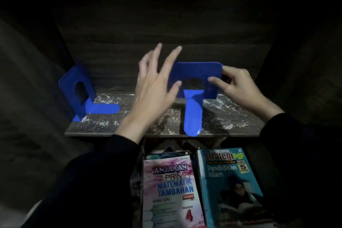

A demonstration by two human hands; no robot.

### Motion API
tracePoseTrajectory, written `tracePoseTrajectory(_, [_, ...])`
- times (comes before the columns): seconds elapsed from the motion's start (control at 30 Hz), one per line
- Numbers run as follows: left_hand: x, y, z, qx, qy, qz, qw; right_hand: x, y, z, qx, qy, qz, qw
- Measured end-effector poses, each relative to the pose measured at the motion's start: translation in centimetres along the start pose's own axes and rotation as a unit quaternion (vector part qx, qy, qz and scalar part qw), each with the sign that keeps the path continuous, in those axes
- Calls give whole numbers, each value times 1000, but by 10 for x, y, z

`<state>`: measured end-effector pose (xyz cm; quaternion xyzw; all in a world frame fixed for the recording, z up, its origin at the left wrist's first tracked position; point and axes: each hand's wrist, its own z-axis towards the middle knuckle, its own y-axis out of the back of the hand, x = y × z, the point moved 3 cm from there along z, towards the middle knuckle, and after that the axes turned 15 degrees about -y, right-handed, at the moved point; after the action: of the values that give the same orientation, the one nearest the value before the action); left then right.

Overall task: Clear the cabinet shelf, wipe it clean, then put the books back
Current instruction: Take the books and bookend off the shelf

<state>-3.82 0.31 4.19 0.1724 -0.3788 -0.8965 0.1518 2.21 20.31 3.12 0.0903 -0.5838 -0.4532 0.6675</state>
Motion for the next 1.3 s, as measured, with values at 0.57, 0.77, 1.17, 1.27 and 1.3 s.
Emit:
tracePoseTrajectory(0.57, [68, 41, -194, 295, 301, 94, 902, 31, -257, -108, 351, -134, 70, 924])
tracePoseTrajectory(0.77, [119, -21, -278, 336, 401, 11, 852, -59, -320, -194, 427, -256, -129, 858])
tracePoseTrajectory(1.17, [141, -112, -371, 314, 501, -63, 804, -105, -359, -259, 456, -213, -347, 792])
tracePoseTrajectory(1.27, [139, -119, -384, 283, 547, -101, 781, -109, -361, -260, 463, -206, -349, 789])
tracePoseTrajectory(1.3, [139, -120, -388, 268, 561, -112, 775, -108, -361, -260, 463, -201, -352, 788])
